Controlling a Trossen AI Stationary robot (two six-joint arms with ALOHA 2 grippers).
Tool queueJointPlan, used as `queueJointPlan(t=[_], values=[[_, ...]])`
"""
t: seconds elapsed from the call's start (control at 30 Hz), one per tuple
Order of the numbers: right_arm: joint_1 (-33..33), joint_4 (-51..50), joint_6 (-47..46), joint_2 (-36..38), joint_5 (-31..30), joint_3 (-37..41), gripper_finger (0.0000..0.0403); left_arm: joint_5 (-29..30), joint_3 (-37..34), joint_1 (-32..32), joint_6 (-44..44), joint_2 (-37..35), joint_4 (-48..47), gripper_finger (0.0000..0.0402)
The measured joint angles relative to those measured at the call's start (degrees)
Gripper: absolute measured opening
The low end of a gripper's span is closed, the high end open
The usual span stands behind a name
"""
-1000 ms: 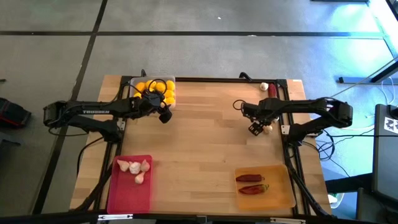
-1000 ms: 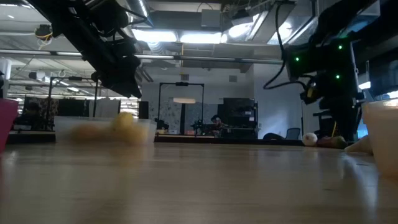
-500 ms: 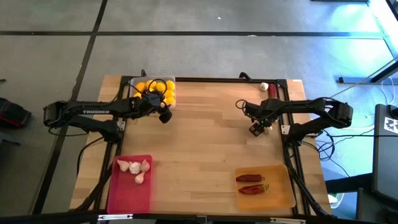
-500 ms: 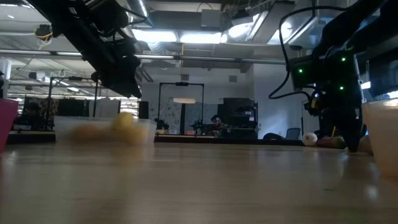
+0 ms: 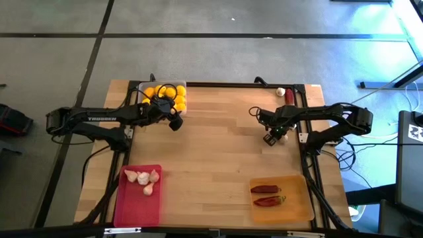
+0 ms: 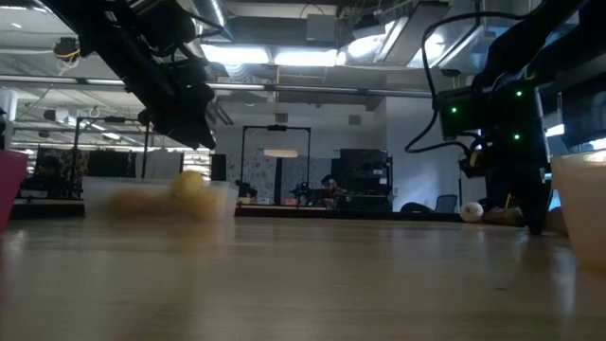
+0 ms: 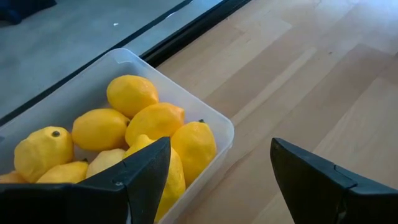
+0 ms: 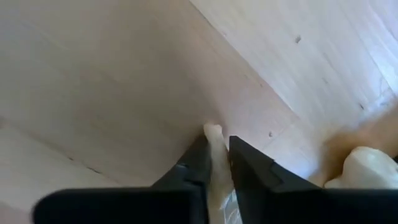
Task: Sort produce into baskets
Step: Put the white garlic into the bottom left red bin
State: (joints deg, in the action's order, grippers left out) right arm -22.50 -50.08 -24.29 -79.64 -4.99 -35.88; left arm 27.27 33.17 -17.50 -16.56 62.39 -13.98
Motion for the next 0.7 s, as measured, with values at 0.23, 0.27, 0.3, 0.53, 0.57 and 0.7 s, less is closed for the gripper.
queueJointPlan(t=[0.23,0.27,0.3,0.53,0.57,0.7], values=[[0.0,1.2,2.3,0.3,-1.9,-1.0,0.0005,0.0,0.0,-0.2,-0.1,0.0,0.0,0.0272],[0.2,1.4,2.4,0.5,-2.6,-1.5,0.0005,0.0,0.0,-0.2,-0.1,0.0,0.0,0.0272],[0.5,1.4,2.6,0.7,-3.2,-2.0,0.0006,0.0,0.0,-0.1,0.0,0.0,0.0,0.0272],[4.0,3.5,5.1,0.8,-3.9,-8.1,0.0009,0.0,0.0,-0.1,0.4,0.0,0.1,0.0272],[4.5,4.6,5.4,0.8,-4.0,-8.9,0.0008,0.0,0.0,-0.1,0.4,0.0,0.1,0.0272],[7.1,10.8,7.9,0.8,-4.5,-11.8,0.0007,0.0,0.0,0.1,1.4,0.0,0.1,0.0272]])
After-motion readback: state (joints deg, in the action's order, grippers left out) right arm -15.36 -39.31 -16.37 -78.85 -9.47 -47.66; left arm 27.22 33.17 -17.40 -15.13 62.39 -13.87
